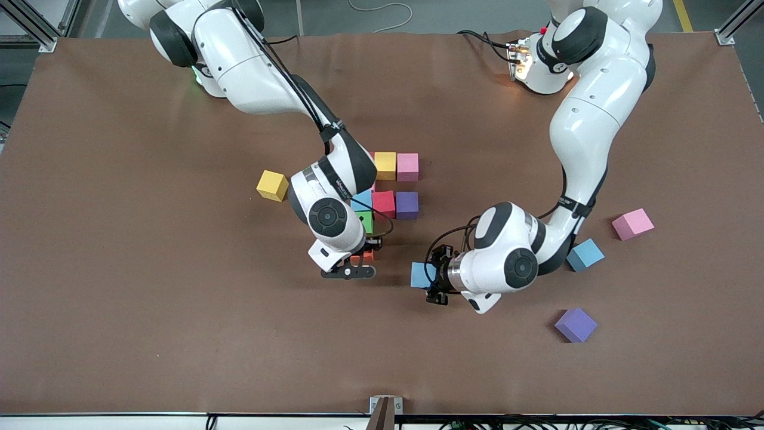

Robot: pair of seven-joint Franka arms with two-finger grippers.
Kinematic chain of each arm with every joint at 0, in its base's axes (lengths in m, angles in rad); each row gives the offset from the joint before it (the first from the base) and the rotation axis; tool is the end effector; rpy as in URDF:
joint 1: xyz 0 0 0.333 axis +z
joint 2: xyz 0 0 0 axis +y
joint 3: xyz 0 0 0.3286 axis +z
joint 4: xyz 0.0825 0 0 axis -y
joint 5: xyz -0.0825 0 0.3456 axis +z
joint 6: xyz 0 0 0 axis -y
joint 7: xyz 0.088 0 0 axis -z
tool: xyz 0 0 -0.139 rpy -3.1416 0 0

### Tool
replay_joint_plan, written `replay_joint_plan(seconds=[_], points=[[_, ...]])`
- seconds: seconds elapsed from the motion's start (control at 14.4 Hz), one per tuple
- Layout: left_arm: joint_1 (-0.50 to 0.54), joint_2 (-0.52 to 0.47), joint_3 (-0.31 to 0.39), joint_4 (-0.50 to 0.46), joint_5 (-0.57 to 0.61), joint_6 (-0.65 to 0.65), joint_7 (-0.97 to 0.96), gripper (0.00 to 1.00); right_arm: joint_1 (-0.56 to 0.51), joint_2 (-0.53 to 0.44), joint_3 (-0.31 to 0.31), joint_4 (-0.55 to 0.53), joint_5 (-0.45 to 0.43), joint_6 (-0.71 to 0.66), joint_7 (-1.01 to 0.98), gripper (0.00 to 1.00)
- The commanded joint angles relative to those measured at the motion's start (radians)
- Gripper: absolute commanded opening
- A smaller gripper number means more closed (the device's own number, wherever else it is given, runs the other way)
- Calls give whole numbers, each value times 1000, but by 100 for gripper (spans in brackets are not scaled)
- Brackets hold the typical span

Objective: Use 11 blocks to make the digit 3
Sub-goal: 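Carry the light blue cube with the left gripper toward the purple cube, then lower the light blue cube beside orange while the right gripper withdraws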

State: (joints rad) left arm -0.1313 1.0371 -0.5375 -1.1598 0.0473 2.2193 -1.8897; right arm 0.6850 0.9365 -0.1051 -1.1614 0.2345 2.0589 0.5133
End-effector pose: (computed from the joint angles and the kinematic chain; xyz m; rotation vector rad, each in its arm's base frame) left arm 0.6657 -0.3596 0.2197 2.1214 1.8954 -0.4964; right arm 0.5938 0.4378 0.2191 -3.0537 0.0090 0.1394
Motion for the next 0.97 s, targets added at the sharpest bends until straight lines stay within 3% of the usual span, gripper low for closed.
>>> replay_joint_plan(seconds=[0.0, 0.21, 0.28, 0.35, 0.42, 0.9], points=[[31, -178, 7, -334, -11, 236, -49, 43, 11, 21, -7, 22, 14, -3, 17, 0], [33, -210, 8, -438, -11, 319, -55, 43, 13, 21, -7, 22, 14, -3, 16, 6], [33, -212, 8, -454, -12, 339, -57, 43, 11, 21, -7, 22, 14, -3, 16, 25], [33, -213, 8, -477, -11, 377, -72, 43, 13, 21, -7, 22, 9, -5, 13, 92], [32, -213, 8, -494, -11, 410, -84, 43, 13, 21, -7, 22, 9, -5, 10, 100], [21, -213, 1, -503, -21, 424, -92, 44, 13, 5, -7, 28, 11, -19, 11, 100]])
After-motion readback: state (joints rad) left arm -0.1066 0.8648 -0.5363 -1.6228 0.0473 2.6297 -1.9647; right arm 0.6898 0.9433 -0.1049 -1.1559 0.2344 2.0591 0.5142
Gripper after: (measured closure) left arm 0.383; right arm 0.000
